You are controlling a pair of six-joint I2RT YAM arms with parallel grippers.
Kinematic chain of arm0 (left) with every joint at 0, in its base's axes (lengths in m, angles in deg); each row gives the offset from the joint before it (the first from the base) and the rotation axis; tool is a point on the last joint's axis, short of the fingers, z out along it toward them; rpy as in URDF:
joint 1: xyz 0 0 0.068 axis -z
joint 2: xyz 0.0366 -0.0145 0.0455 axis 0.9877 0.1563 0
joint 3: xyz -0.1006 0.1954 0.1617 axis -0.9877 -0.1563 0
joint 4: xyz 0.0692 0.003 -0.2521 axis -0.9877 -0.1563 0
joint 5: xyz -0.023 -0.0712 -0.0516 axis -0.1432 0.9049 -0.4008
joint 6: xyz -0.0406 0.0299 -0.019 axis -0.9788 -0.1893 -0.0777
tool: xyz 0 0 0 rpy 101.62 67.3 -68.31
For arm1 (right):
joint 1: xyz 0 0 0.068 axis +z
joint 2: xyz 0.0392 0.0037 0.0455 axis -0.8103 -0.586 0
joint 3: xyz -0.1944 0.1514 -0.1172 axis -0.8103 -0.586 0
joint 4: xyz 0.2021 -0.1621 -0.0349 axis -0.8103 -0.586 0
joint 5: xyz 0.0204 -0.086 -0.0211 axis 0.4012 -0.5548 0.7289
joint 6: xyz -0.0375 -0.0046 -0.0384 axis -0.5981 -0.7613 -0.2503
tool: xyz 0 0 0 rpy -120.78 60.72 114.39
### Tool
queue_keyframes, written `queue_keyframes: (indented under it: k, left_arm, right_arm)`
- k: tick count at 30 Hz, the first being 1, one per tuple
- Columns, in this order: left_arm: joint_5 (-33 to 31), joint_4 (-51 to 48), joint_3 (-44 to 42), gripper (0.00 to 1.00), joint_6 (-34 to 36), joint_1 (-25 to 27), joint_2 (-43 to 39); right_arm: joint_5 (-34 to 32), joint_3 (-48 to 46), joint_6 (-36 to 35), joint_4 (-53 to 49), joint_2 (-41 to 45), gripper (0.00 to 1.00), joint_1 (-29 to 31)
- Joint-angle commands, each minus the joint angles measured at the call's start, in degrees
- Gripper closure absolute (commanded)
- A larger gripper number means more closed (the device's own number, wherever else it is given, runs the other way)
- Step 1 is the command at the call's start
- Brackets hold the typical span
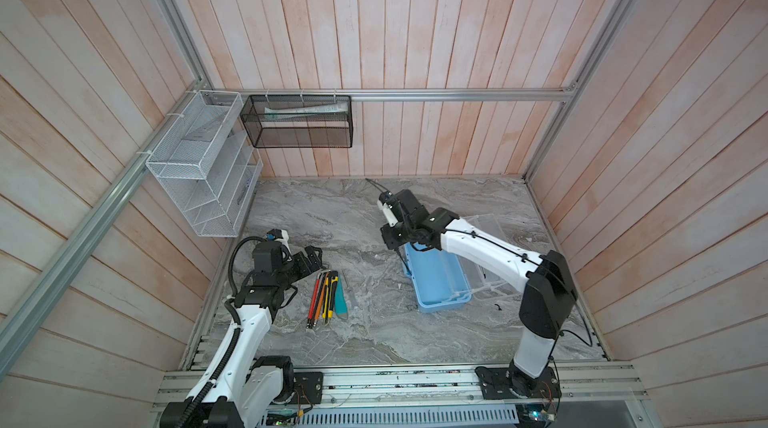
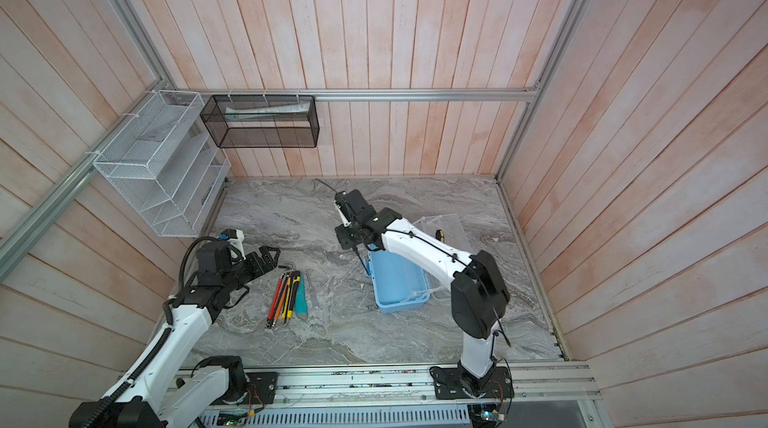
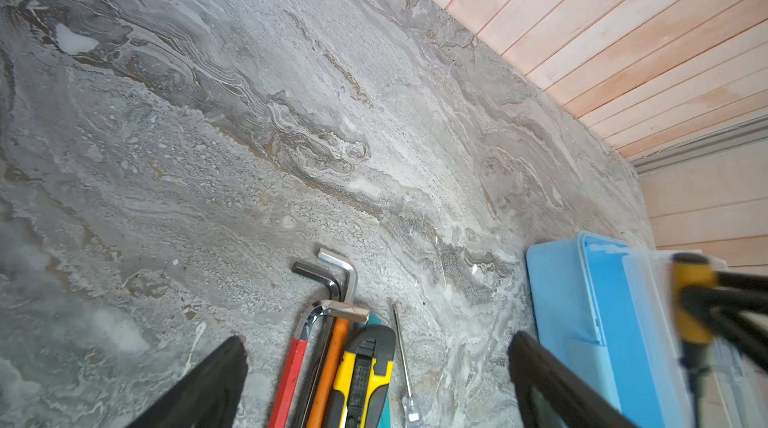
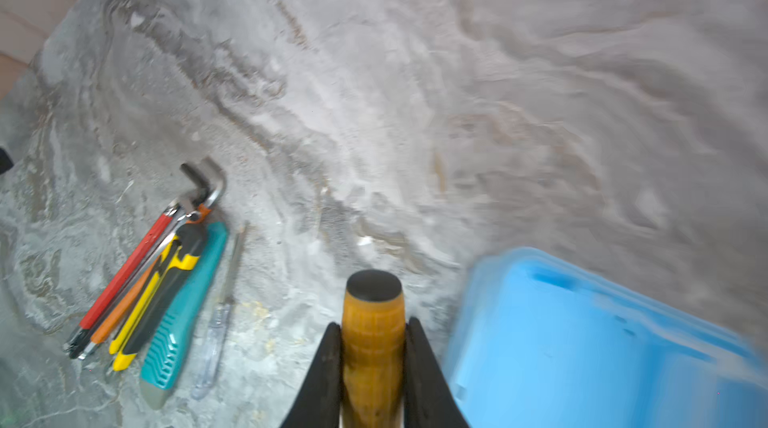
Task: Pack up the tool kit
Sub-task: 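Lift the yellow-handled screwdriver and carry it over the clear tray, then lower the yellow-handled screwdriver into the tray and open the right gripper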
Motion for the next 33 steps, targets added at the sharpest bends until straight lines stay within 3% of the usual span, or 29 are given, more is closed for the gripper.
queue_keyframes:
  k: [1,8,15,21,33]
  left_arm:
    - [1.10,0.29,0.83,0.00,-0.43,-0.42,-0.42]
    - [1.62,-1.48,1.18,0.00,0.37,-0.41,1.02]
    - [2.53,-2.07,2.66,0.00,1.34,-0.37,4.45]
    - [1.48,-1.55,2.46,0.00,1.77,-0.40,4.45]
    - [-0.02,-2.38,2.27,0.00,2.13,-0.39,3.84]
  right_arm:
    - [-9.03,-2.12,-4.14,-9.27,5.43,1.00,-5.92]
    - [-19.59,-12.82,-7.31,-4.93,17.57,1.00,-19.16]
    - [-23.94,-18.71,-11.30,-1.41,17.24,1.00,-27.41]
    - [-19.49,-24.99,-12.14,6.70,18.48,1.00,-30.36]
    - [-15.65,-28.18,-14.93,12.06,16.19,1.00,-32.47]
